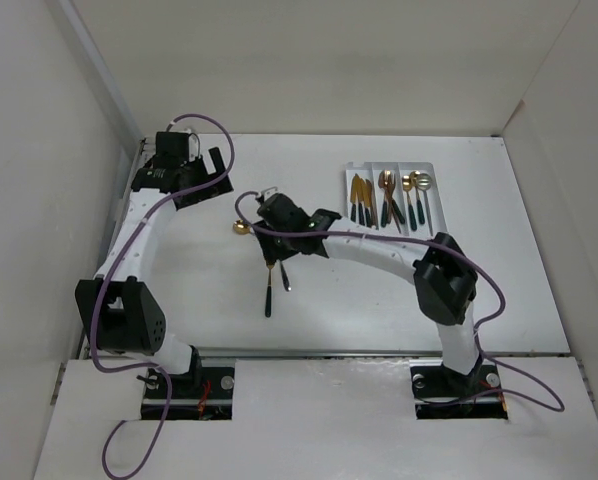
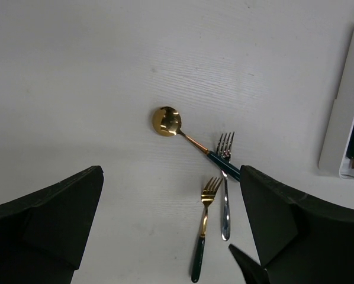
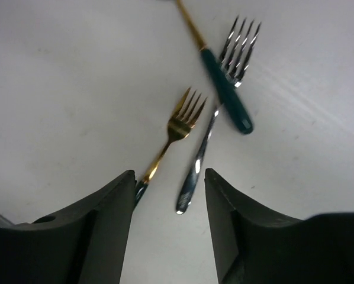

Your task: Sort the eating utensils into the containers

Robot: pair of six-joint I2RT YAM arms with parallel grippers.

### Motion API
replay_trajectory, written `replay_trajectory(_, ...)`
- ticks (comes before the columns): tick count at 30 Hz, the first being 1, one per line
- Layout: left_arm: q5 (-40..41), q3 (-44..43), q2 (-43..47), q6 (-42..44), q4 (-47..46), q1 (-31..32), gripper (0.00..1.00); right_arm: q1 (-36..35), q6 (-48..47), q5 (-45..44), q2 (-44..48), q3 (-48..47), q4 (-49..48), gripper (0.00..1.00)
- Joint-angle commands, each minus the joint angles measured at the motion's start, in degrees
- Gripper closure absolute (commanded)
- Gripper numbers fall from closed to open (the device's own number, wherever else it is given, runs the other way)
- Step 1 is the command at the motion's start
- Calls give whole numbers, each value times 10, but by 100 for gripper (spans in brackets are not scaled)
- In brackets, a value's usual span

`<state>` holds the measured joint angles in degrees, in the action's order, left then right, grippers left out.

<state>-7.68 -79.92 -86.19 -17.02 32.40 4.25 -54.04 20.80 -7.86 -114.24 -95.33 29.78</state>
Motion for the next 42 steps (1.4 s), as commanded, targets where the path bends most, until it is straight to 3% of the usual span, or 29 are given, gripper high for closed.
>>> replay_trajectory(1,28,-1,33,-5,-9,-12,0,-41,97,-46,-1,10,22,43)
replay_trajectory(8,58,5,52,-10,-9,-22,0,-106,149,-53,-46,37,48,41)
replay_trajectory(15,53,15,64,-10,-9,-28,0,-112,188,-75,-83,49,55,54)
replay_trajectory(16,53,15,69,-10,-9,-28,0,-112,188,-75,-89,49,46,57)
replay_trajectory(19,48,15,69,-10,-9,-34,0,-112,182,-81,-95,49,34,81)
replay_trajectory(20,48,15,69,-10,-9,-34,0,-112,182,-81,-95,54,34,96)
replay_trajectory(21,48,15,74,-10,-9,-34,0,-112,176,-81,-95,54,27,100)
replay_trajectory(26,48,15,74,-10,-9,-34,0,-112,149,-121,-57,52,41,100)
replay_trajectory(31,43,15,74,-10,-9,-34,0,-112,45,-155,41,31,18,100)
replay_trajectory(36,43,15,74,-10,-9,-34,0,-14,-20,-175,99,3,35,100)
replay_trajectory(42,43,15,80,-10,-9,-34,0,182,-82,-173,105,55,-2,100)
